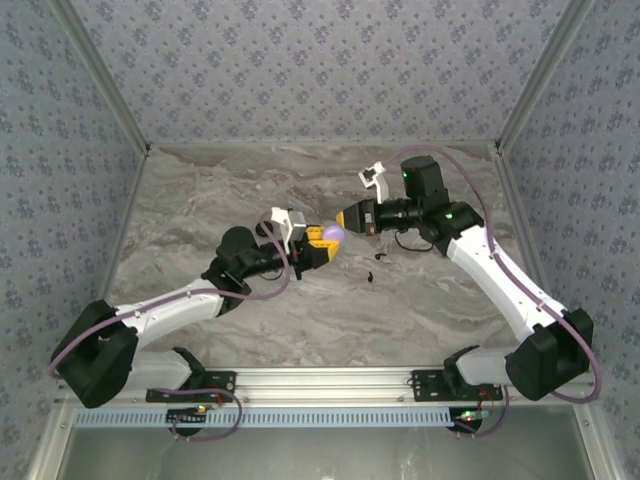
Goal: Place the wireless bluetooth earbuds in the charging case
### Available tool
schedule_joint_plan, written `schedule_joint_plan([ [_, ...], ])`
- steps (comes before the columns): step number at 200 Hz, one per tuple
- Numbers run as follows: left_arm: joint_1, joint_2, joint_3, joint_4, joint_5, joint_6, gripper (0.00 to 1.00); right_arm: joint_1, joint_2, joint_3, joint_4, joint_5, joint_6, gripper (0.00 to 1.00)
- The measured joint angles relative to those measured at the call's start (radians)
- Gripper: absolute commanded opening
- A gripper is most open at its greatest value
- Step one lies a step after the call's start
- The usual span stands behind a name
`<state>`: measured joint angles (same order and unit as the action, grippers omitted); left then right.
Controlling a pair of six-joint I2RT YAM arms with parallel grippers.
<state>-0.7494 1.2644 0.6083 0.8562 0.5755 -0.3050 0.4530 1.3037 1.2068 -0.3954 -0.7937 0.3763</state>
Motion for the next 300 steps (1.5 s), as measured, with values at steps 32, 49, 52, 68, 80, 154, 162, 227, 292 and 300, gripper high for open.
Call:
schedule_joint_plan([
  [32, -0.003, 0.002, 0.0, -0.023, -0.023, -0.003, 0.24, 0.002, -0.014, 0.0, 0.0, -0.008, -0.001, 0.16],
  [49, -0.003, 0.002, 0.0, -0.033, -0.035, -0.003, 0.24, 0.003, -0.016, 0.0, -0.006, 0.006, -0.004, 0.17],
  [52, -0.003, 0.002, 0.0, -0.036, -0.04, -0.003, 0.24, 0.004, -0.017, 0.0, -0.008, 0.011, -0.005, 0.17],
  [68, -0.003, 0.002, 0.0, -0.064, -0.062, -0.005, 0.25, 0.004, -0.019, 0.001, -0.04, 0.07, -0.013, 0.18],
  [80, -0.003, 0.002, 0.005, -0.101, -0.09, -0.012, 0.25, 0.008, -0.019, 0.004, -0.071, 0.141, -0.019, 0.18],
  [154, 0.008, 0.103, 0.186, -0.389, -0.311, -0.081, 0.29, 0.001, -0.055, 0.004, -0.185, 0.518, -0.026, 0.2],
  [162, 0.018, 0.122, 0.206, -0.421, -0.332, -0.099, 0.29, -0.003, -0.058, -0.003, -0.187, 0.538, -0.026, 0.19],
  [227, 0.121, 0.287, 0.388, -0.682, -0.388, -0.209, 0.29, -0.028, -0.068, -0.082, -0.239, 0.637, -0.026, 0.2],
  [292, 0.19, 0.505, 0.589, -0.841, -0.336, -0.247, 0.29, -0.033, -0.097, -0.121, -0.262, 0.682, -0.024, 0.2],
  [300, 0.195, 0.531, 0.614, -0.852, -0.327, -0.247, 0.29, -0.033, -0.1, -0.129, -0.263, 0.683, -0.023, 0.2],
])
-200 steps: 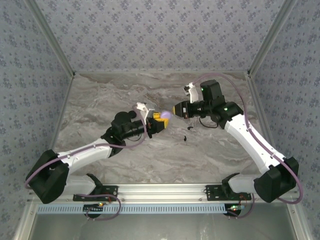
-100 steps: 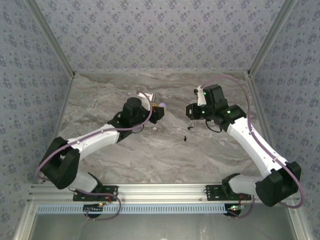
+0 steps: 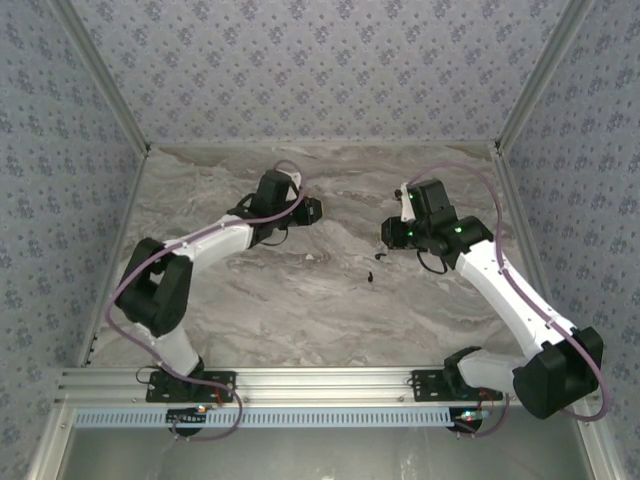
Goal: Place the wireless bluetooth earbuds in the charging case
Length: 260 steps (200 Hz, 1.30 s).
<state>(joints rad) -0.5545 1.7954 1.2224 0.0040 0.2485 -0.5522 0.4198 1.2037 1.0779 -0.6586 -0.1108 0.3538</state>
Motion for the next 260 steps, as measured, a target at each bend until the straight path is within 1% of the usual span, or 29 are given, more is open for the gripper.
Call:
schedule_joint_plan([
  [83, 0.058, 0.283, 0.329, -0.103, 0.076, 0.0, 0.3, -0.002, -0.039, -0.066, -0.005, 0.0, 0.031, 0.21],
  [134, 0.084, 0.453, 0.517, -0.155, 0.109, -0.01, 0.3, -0.002, -0.043, -0.068, -0.006, -0.001, 0.046, 0.21],
  [172, 0.092, 0.529, 0.57, -0.168, 0.122, -0.034, 0.3, -0.002, -0.043, -0.068, -0.006, -0.001, 0.05, 0.21],
  [260, 0.092, 0.567, 0.589, -0.214, 0.122, -0.036, 0.3, -0.002, -0.026, -0.068, -0.005, -0.001, 0.05, 0.21],
])
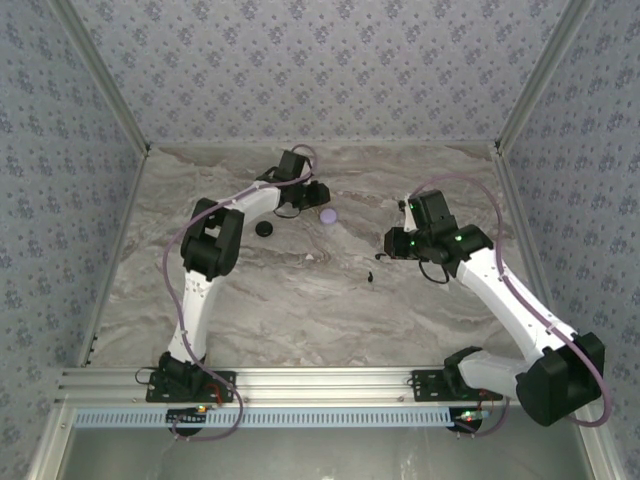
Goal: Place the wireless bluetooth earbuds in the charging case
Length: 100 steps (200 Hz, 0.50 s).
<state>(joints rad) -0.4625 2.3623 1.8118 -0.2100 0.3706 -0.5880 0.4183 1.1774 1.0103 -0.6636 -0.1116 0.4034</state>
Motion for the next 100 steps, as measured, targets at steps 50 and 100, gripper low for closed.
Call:
schedule_joint_plan([
  [50, 0.0, 0.002, 0.0, -0.006, 0.0, 0.014, 0.24, 0.0, 0.01, 0.0, 0.0, 0.0, 0.0, 0.22],
  [100, 0.0, -0.012, -0.01, -0.038, -0.02, 0.068, 0.27, -0.002, 0.012, -0.002, 0.001, 0.0, 0.0, 0.24],
])
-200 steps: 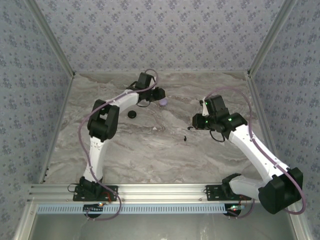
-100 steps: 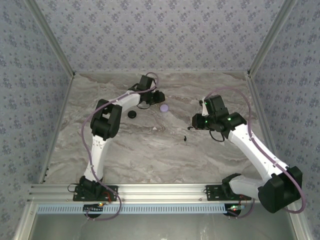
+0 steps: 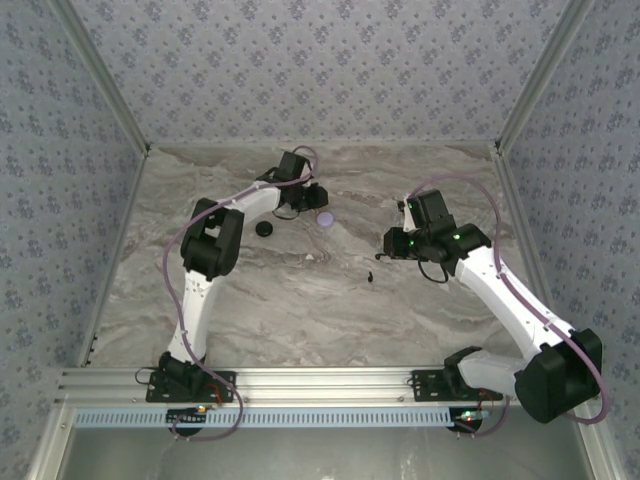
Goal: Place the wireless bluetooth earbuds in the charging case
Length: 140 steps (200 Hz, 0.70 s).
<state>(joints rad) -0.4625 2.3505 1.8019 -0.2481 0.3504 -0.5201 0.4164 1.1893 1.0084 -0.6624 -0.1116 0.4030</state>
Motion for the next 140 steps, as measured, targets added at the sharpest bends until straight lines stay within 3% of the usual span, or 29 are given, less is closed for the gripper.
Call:
schedule_joint_plan([
  [68, 0.008, -0.361, -0.196, -0.108, -0.194, 0.116, 0.36, -0.005, 0.019, 0.0, 0.0, 0.0, -0.001, 0.38],
  [94, 0.025, -0.473, -0.262, -0.155, -0.287, 0.155, 0.55, -0.006, 0.021, 0.0, 0.0, 0.001, 0.0, 0.44],
  [140, 0.045, -0.497, -0.326, -0.308, -0.469, 0.21, 0.73, -0.01, 0.023, -0.001, -0.002, 0.004, 0.0, 0.48],
])
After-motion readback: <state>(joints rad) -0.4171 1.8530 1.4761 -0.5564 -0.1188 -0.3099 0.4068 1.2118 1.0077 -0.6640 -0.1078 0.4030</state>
